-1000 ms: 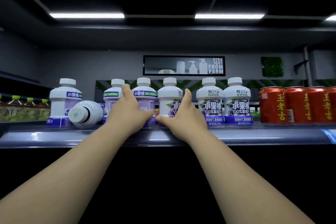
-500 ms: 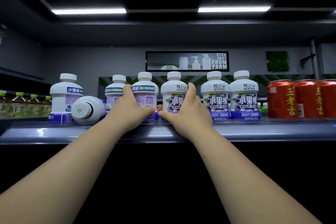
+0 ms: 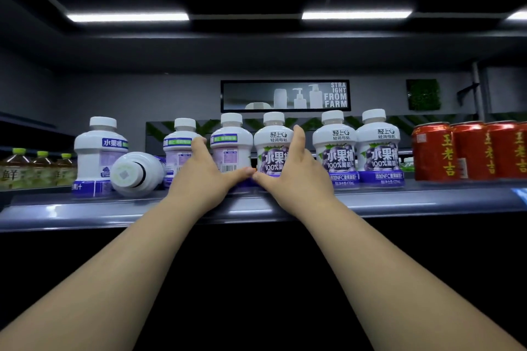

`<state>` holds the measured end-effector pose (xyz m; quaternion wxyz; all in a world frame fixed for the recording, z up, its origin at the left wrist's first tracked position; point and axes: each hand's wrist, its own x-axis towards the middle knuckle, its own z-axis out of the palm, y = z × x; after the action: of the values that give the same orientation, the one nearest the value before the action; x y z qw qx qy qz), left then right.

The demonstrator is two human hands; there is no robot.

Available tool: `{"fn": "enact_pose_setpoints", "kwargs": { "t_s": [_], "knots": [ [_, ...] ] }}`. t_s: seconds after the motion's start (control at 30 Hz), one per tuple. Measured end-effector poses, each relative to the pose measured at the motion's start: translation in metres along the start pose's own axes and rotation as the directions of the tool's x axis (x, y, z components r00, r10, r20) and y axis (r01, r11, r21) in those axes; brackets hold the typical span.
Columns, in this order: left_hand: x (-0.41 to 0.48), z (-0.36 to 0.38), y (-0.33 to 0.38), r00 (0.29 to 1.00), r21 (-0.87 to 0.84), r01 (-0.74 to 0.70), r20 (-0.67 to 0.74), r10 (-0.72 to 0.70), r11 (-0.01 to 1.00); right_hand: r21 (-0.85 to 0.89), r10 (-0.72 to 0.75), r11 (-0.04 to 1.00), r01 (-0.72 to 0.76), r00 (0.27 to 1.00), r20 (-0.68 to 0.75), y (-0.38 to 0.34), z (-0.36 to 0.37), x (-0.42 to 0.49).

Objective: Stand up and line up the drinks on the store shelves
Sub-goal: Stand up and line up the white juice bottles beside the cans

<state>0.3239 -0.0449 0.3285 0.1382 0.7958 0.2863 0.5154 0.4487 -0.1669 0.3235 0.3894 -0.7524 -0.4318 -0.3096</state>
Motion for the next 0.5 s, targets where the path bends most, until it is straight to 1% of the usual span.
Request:
{"fn": "enact_pose_setpoints", "kwargs": {
  "t_s": [0.03, 0.1, 0.17, 0.23, 0.3, 0.37, 0.43, 0.5],
  "knots": [
    [0.002, 0.0, -0.002, 1.0, -0.022, 0.011, 0.011, -0.01, 1.0, -0.016, -0.001, 1.0, 0.002, 1.0, 0.013, 0.001, -0.002, 0.0],
    [0.007, -0.002, -0.006, 0.996, -0.107, 0.039, 0.085, -0.03, 0.994, -0.053, 0.004, 0.999, -0.002, 1.0, 0.023, 0.004, -0.007, 0.001],
    [0.009, -0.004, -0.008, 0.987, -0.126, 0.059, 0.155, -0.04, 0.99, -0.085, 0.006, 0.996, -0.005, 1.0, 0.008, 0.007, -0.009, -0.001],
    [0.005, -0.003, -0.001, 0.984, -0.044, 0.034, 0.175, -0.025, 0.998, -0.092, 0.001, 0.996, -0.003, 1.0, -0.021, 0.009, -0.007, -0.007],
    [0.001, 0.0, 0.004, 0.992, 0.07, 0.007, 0.124, -0.016, 0.998, -0.034, 0.006, 0.999, -0.008, 0.998, -0.066, 0.01, -0.005, -0.013],
    [0.0, 0.003, 0.008, 0.995, 0.11, 0.017, 0.093, -0.028, 0.994, 0.037, 0.027, 0.999, -0.023, 0.994, -0.104, 0.012, -0.004, -0.015],
    [0.007, 0.003, 0.009, 0.987, 0.07, 0.052, 0.147, -0.062, 0.996, 0.07, 0.04, 0.997, -0.03, 0.99, -0.135, 0.012, -0.003, -0.017],
    [0.016, 0.004, 0.012, 0.965, -0.052, 0.127, 0.236, -0.111, 0.991, 0.075, 0.041, 0.997, -0.029, 0.985, -0.167, 0.012, -0.002, -0.018]
  ]
}}
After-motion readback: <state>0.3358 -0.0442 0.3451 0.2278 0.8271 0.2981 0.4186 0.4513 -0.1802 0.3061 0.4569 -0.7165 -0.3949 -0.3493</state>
